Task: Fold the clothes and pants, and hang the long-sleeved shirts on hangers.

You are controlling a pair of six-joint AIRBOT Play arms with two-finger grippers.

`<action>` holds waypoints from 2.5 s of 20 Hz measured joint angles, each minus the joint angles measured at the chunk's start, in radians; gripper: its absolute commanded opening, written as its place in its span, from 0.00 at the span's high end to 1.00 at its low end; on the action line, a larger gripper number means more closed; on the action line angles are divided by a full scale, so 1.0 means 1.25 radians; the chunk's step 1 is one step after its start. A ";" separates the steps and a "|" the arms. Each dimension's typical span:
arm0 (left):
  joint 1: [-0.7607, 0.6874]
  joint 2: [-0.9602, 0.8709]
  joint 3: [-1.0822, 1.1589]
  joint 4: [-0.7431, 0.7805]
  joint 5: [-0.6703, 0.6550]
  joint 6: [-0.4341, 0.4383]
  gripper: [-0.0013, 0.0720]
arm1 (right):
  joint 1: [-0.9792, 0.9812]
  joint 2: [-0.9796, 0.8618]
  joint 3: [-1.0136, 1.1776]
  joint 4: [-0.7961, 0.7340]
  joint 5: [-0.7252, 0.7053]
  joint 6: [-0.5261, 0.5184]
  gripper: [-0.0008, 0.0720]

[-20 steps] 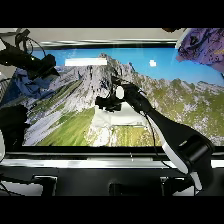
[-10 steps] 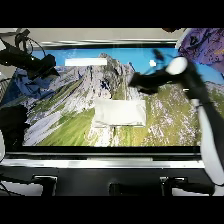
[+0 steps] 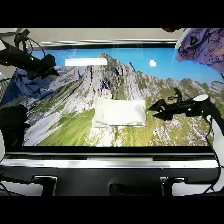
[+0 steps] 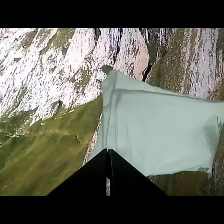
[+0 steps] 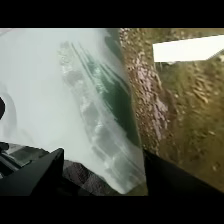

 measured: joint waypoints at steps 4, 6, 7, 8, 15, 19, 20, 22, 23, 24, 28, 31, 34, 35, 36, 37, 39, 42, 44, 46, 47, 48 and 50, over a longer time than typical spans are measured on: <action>0.002 0.000 0.000 0.002 0.000 0.000 0.96 | 0.006 -0.061 -0.024 0.051 -0.044 -0.057 0.30; 0.003 0.000 0.000 0.003 0.000 0.000 0.96 | 0.019 -0.077 -0.028 0.068 -0.068 -0.074 0.40; 0.003 0.000 0.000 0.004 0.000 0.000 0.96 | 0.027 -0.082 -0.029 0.075 -0.082 -0.078 0.42; 0.003 0.000 0.000 0.005 0.000 0.000 0.96 | 0.035 -0.085 -0.030 0.080 -0.095 -0.083 0.50; 0.003 0.000 0.000 0.007 0.000 0.000 0.96 | 0.095 -0.093 0.009 0.085 -0.153 -0.073 0.95; 0.003 0.000 -0.009 0.014 0.000 0.000 0.96 | 0.100 -0.096 0.158 0.010 -0.143 0.044 0.95; 0.003 0.000 -0.015 0.015 0.000 0.000 0.96 | 0.100 -0.097 0.203 -0.017 -0.135 0.074 0.95; 0.003 0.000 -0.025 0.017 0.000 0.000 0.96 | 0.099 -0.101 0.294 -0.073 -0.118 0.136 0.95; 0.003 0.000 -0.028 0.017 0.001 0.000 0.96 | 0.097 -0.101 0.332 -0.096 -0.112 0.161 0.95; 0.003 0.000 -0.031 0.017 0.000 0.000 0.96 | 0.092 -0.102 0.367 -0.115 -0.107 0.185 0.95; 0.003 0.000 -0.035 0.018 0.001 0.000 0.96 | 0.038 -0.106 0.486 -0.165 -0.097 0.264 0.95; 0.005 0.000 -0.036 0.018 0.001 0.000 0.96 | -0.029 -0.109 0.557 -0.180 -0.096 0.300 0.95; 0.009 0.002 -0.036 0.018 0.000 0.000 0.96 | -0.111 -0.111 0.614 -0.189 -0.096 0.327 0.95; 0.012 0.003 -0.036 0.018 0.000 0.000 0.96 | -0.138 -0.111 0.627 -0.193 -0.096 0.340 0.95; 0.013 0.005 -0.036 0.018 0.000 0.000 0.96 | -0.168 -0.111 0.639 -0.200 -0.095 0.352 0.95; 0.015 0.007 -0.036 0.018 0.000 0.000 0.96 | -0.196 -0.111 0.647 -0.205 -0.091 0.368 0.95; 0.018 0.011 -0.036 0.018 0.000 0.000 0.96 | -0.254 -0.111 0.656 -0.221 -0.079 0.408 0.95; 0.021 0.016 -0.036 0.018 0.000 0.000 0.96 | -0.335 -0.102 0.663 -0.271 -0.050 0.493 0.95; 0.021 0.020 -0.036 0.018 -0.001 0.000 0.96 | -0.385 -0.090 0.664 -0.326 -0.022 0.541 0.95; 0.021 0.022 -0.036 0.018 -0.004 0.000 0.96 | -0.427 -0.075 0.654 -0.393 0.020 0.566 0.95; 0.021 0.023 -0.036 0.018 -0.005 0.000 0.96 | -0.448 -0.064 0.637 -0.425 0.037 0.575 0.95; 0.021 0.023 -0.036 0.018 -0.005 0.000 0.96 | -0.467 -0.051 0.612 -0.449 0.050 0.581 0.95; 0.021 0.024 -0.036 0.018 -0.006 0.000 0.96 | -0.502 -0.012 0.537 -0.490 0.055 0.589 0.95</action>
